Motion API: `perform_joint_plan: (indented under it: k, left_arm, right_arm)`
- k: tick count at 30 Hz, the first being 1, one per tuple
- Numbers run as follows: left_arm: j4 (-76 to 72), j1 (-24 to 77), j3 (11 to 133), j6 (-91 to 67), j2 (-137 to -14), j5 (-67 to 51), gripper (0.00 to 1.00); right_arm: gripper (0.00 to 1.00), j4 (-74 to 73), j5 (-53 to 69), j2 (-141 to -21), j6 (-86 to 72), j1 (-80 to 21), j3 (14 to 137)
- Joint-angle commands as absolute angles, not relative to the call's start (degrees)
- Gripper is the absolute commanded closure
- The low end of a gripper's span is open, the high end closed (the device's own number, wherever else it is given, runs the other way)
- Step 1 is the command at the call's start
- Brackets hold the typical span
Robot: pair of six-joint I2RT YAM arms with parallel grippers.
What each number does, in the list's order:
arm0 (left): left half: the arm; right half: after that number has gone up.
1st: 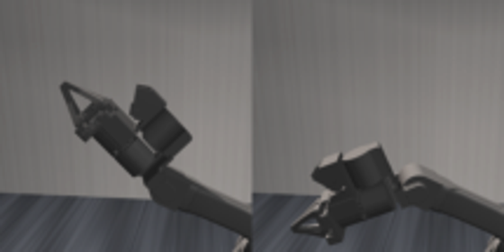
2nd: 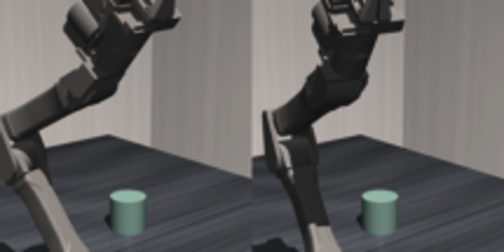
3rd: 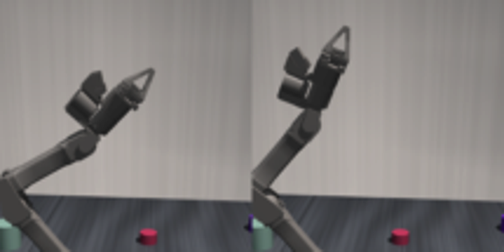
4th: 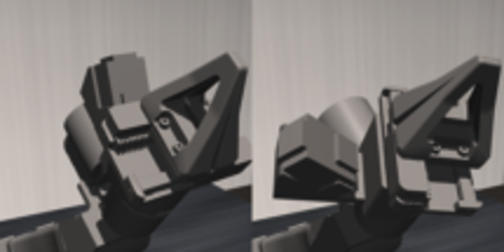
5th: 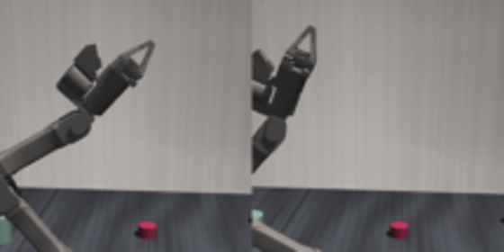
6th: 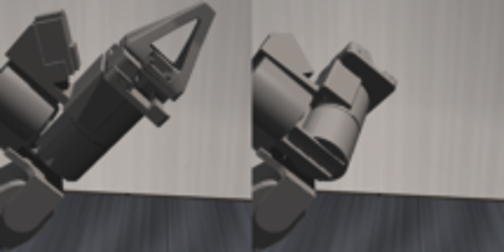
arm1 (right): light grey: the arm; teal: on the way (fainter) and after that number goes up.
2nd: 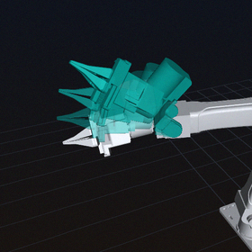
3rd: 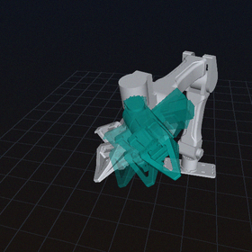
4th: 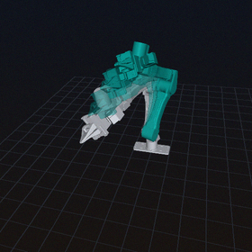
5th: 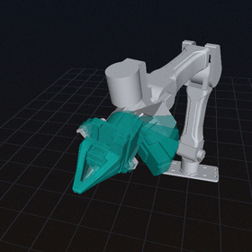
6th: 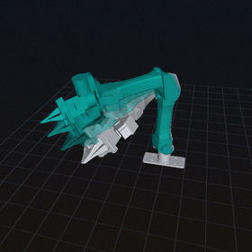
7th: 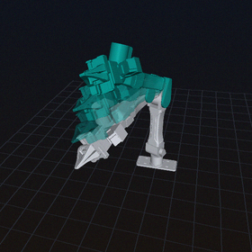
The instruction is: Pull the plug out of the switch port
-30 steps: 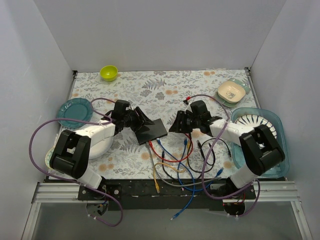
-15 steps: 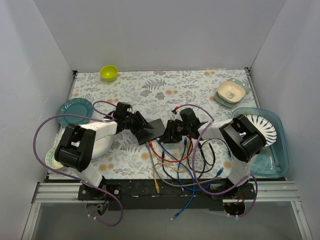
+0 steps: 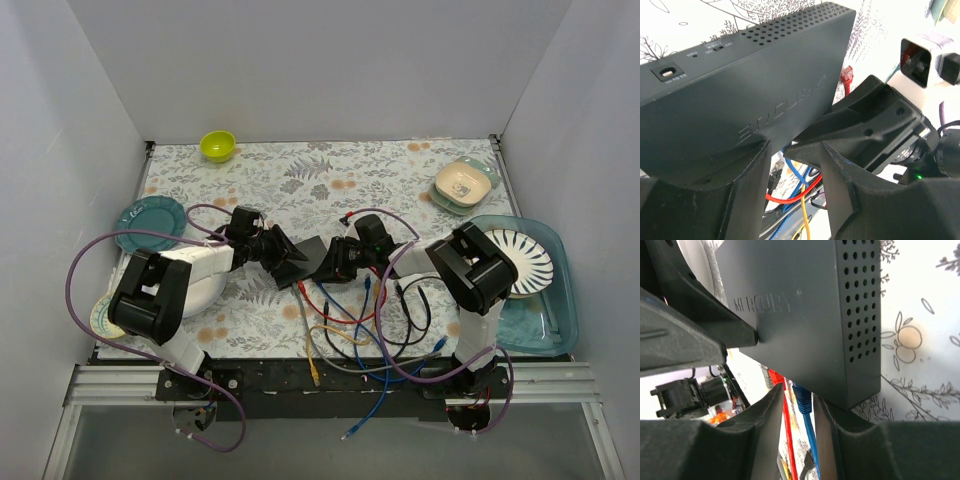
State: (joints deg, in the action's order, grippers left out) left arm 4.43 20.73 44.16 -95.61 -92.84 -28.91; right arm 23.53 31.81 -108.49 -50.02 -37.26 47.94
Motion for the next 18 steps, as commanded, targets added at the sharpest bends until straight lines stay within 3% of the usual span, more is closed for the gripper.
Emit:
perform_joint_plan:
  k: [1,12,18]
  left_arm:
    - [8.17,20.57,42.10,-93.34,-91.49,-26.81,0.56]
    - [8.88,20.57,41.57,-92.29,-91.23,-27.16,0.56]
    - [8.53,20.57,40.78,-92.11,-90.44,-28.21,0.56]
  right_arm:
    - [0.63,26.62,28.74,-111.27,-52.38,-37.62,47.90]
    - [0.68,39.19,28.74,-112.94,-65.73,-37.62,43.51]
    - [0.95,38.32,27.86,-112.76,-65.57,-37.53,43.50]
